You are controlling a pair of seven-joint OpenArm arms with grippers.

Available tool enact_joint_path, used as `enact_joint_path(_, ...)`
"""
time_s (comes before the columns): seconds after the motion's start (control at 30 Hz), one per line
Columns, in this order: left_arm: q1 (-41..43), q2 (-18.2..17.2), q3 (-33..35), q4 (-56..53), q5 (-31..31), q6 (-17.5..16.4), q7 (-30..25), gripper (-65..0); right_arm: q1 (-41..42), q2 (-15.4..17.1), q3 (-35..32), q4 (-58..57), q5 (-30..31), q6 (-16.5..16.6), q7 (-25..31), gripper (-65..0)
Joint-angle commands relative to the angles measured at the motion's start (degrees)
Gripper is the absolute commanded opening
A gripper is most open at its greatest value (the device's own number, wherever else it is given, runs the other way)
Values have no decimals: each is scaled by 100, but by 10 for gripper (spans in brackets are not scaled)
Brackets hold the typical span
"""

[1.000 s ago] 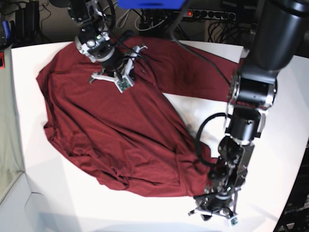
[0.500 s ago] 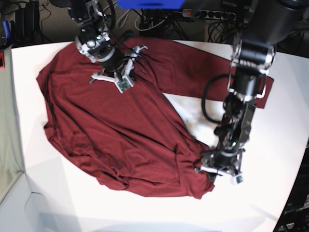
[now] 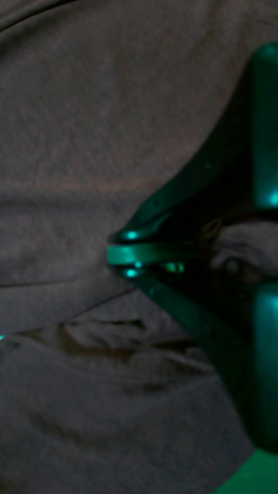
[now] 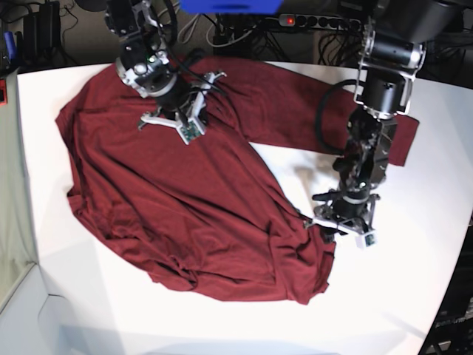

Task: Layout the t-shirt on the table in an organized manner, then fold the t-shirt properly
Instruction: 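Release the hem and raise the left gripper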

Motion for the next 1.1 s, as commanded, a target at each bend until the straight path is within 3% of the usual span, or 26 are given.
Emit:
enact_joint_path(0.0, -146, 8, -19, 8, -8, -49, -159, -412, 30, 2, 3, 78, 40, 19, 109, -650)
enact_joint_path(0.27, -181, 351, -1, -555, 45, -67, -168, -412, 30, 11, 3, 78, 40, 19, 109, -650)
enact_joint_path(0.7, -173, 412, 16, -405, 45, -67, -168, -412, 30, 11, 12, 86, 40, 19, 118, -650)
enact_joint_path(0.93, -190, 562, 25, -1029, 45, -67, -168, -419, 39, 11, 12, 95, 40, 19, 118, -650)
enact_joint_path(1.0, -173, 562, 25, -994, 45, -76, -168, -475, 39, 19, 30, 95, 40, 19, 118, -650)
enact_joint_path(1.07, -155, 535, 25, -933, 45, -76, -168, -590, 39, 63, 39, 104, 40, 19, 118, -650)
